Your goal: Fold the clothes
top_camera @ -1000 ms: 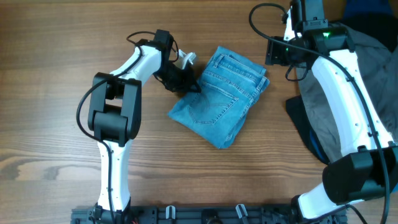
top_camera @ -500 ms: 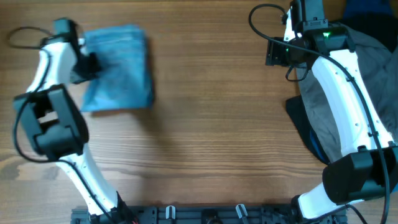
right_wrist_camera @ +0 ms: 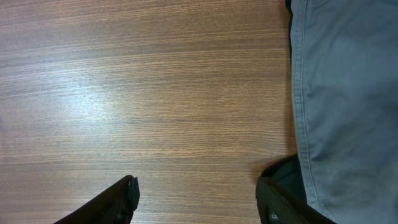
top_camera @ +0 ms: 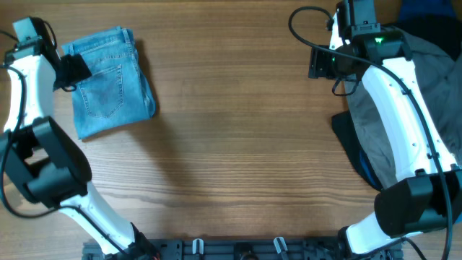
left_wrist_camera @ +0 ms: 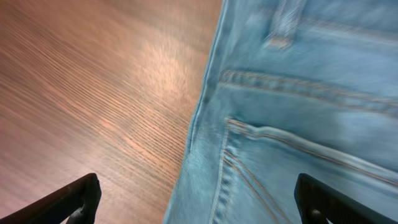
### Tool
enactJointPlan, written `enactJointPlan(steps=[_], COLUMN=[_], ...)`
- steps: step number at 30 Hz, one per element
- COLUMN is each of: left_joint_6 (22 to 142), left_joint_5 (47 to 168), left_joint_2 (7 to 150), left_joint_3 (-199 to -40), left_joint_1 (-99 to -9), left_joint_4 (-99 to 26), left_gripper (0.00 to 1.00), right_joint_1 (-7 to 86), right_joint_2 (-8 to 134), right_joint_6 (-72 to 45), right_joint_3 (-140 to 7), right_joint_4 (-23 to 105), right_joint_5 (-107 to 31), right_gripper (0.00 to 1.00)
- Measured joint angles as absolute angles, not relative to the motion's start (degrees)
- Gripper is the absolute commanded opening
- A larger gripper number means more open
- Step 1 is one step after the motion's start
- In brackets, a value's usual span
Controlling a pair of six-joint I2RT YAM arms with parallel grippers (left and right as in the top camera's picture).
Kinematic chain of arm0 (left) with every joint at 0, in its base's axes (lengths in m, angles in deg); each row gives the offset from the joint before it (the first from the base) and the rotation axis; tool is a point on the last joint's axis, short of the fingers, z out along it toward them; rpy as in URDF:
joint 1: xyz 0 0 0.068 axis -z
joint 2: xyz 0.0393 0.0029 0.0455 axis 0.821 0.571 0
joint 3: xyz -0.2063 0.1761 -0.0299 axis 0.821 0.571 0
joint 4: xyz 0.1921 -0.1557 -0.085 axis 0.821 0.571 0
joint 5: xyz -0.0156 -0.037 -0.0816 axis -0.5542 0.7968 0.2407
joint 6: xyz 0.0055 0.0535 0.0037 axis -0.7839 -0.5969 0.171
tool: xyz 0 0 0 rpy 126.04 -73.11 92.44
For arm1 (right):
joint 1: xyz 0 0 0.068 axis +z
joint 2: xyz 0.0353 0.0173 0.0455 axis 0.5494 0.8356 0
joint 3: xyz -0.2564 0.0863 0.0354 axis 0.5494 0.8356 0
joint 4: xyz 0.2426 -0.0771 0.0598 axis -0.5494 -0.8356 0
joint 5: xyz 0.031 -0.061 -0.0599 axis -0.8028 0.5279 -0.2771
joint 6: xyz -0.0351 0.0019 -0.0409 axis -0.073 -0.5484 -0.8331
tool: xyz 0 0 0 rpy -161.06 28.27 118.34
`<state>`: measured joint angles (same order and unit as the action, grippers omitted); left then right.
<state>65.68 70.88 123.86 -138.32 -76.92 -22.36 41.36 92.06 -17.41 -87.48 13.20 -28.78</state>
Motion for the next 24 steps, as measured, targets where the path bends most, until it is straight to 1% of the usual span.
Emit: enactJointPlan(steps=[2, 5, 7, 11, 13, 17, 20, 24], left_joint_6=[65.8, 65.8, 65.8, 65.8, 65.8, 65.8, 65.8, 65.8], left_joint_5=[73.6, 84.1, 92.9, 100.6, 102.4, 103.2, 103.3, 100.5], left_joint_2=[120.0, 114.8, 114.3, 116.9, 119.7, 125.4, 129.7, 133.3], left_joint_3=[-138.3, -138.4, -138.5, -138.5, -138.5, -138.5, -138.4, -138.4], left_joint_1=[-76.2, -73.0, -69.1, -60.2, -55.7, -51.1, -50.4, -52.1], left_joint_4=[-22.3, -22.3, -22.0, -20.3, -19.8, -19.6, -19.3, -18.0], left_gripper=[1.0, 1.0, 1.0, 1.0, 1.0, 1.0, 1.0, 1.0], right_joint_1=[41.4, 41.4, 41.4, 41.4, 41.4, 41.4, 41.4, 41.4], right_joint_2=[92.1, 92.1, 92.1, 92.1, 92.1, 92.1, 92.1, 92.1], right_joint_6=[-17.4, -17.4, -17.4, -17.4, -17.4, -17.6, -17.6, -17.6], right_joint_3=[-87.5, -87.5, -87.5, -87.5, -87.5, -87.5, -87.5, -87.5], right_joint_4=[13.2, 13.2, 13.0, 12.5, 12.3, 11.5, 11.2, 11.0], right_joint_5=[-28.8, -28.8, -28.8, -28.8, -28.8, -28.8, -28.8, -28.8], right_gripper=[0.66, 0.67, 0.67, 0.67, 0.67, 0.67, 0.67, 0.67])
